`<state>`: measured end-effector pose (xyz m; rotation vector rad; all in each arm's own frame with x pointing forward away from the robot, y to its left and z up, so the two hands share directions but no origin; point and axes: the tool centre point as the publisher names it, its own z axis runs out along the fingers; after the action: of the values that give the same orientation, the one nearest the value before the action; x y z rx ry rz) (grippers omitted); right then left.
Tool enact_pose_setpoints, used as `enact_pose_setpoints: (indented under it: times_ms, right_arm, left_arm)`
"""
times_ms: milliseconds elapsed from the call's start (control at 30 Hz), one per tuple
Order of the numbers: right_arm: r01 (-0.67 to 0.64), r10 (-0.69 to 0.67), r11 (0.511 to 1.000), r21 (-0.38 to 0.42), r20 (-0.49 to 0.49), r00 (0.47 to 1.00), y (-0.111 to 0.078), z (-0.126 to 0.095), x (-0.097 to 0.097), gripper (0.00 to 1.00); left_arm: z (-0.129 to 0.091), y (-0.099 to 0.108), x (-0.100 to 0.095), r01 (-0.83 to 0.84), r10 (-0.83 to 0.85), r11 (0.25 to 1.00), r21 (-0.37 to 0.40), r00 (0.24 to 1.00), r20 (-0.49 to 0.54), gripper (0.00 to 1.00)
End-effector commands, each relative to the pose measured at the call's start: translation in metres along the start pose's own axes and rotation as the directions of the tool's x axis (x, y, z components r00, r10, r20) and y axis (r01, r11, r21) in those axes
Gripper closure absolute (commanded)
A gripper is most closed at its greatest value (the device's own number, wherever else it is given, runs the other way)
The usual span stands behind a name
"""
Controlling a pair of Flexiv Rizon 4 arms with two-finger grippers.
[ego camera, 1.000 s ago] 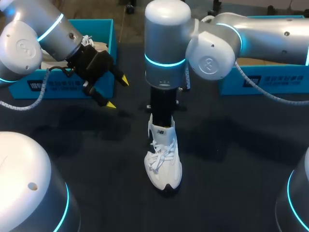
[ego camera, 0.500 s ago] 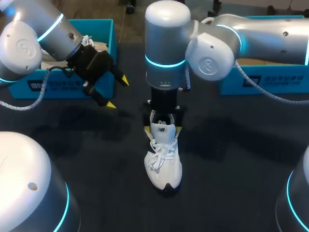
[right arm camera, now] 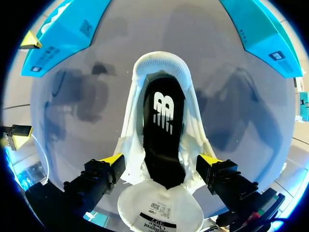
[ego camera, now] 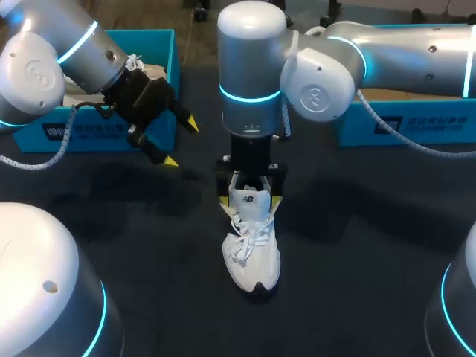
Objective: Take the shoe out of the shoebox, open the shoe tongue, remove and reinsert the insole, then place the shoe into the shoebox
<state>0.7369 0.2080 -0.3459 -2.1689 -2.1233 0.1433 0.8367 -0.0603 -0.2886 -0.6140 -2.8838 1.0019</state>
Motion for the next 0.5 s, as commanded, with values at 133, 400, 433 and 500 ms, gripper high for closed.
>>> enact_pose_setpoints:
  times_ms: [133,400,433,500]
  right_arm:
    - [-0.018,0.018,1.000,-0.008,0.019,1.000,-0.013,-0.010,-0.001,0.00]
    - [-0.028,0.028,1.000,0.002,0.012,1.000,-0.027,-0.016,0.006,0.00]
    - [-0.032,0.032,0.999,0.005,0.012,0.999,-0.029,-0.018,0.006,0.00]
    - [-0.040,0.040,0.999,0.007,0.015,0.999,-0.034,-0.021,0.008,0.00]
  left_arm:
    - [-0.001,0.000,0.001,-0.001,0.001,1.000,-0.002,1.000,0.000,0.00]
    - [-0.001,0.000,0.001,-0.001,0.001,1.000,-0.002,1.000,0.000,0.00]
    - [-0.001,0.000,0.001,-0.001,0.001,1.000,-0.002,1.000,0.000,0.00]
    - [-0.001,0.000,0.001,-0.001,0.001,1.000,-0.002,1.000,0.000,0.00]
